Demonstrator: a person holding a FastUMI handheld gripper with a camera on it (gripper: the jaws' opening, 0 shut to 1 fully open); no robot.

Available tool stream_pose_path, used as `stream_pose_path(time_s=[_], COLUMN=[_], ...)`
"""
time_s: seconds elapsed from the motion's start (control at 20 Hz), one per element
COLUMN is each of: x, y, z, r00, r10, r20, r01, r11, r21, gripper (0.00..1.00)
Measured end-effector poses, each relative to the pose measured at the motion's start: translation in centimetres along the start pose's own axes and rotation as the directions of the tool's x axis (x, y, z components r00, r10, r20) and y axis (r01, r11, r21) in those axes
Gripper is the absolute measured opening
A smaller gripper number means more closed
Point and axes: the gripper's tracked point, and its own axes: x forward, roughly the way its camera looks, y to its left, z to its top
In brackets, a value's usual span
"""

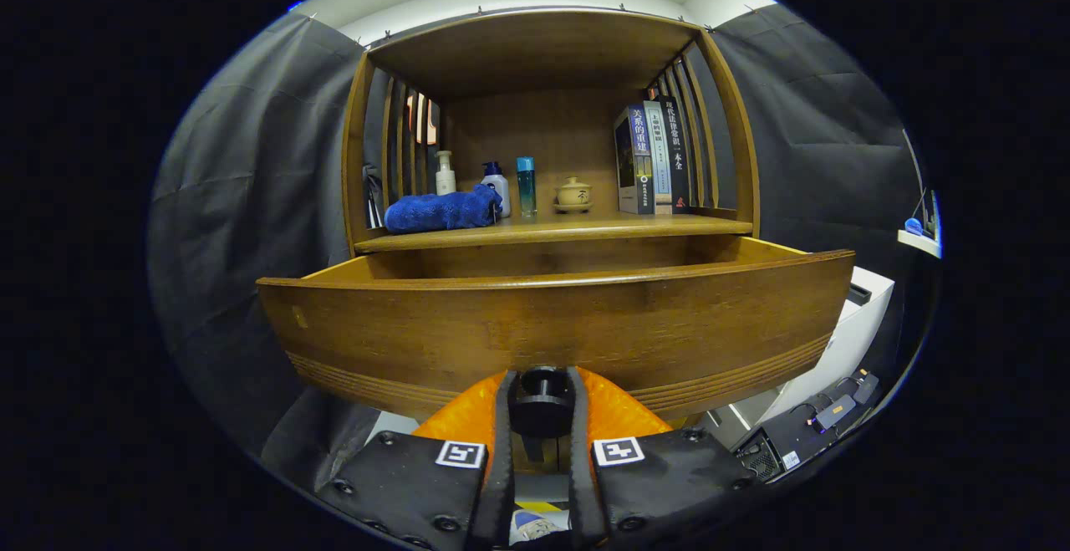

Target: Pull open the drawer, take out the items inside it, and place them on the countertop above the cabinet.

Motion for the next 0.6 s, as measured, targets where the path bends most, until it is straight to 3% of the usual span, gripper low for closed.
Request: stream_pose_path(time_s=[0.6], x=[-1.9], y=[-0.2], z=[-1.7], r00=[1.0], r10=[0.007], r20=[-0.021], r01=[-0.007], r11=[1.0], r21=[-0.028], gripper=[0.34])
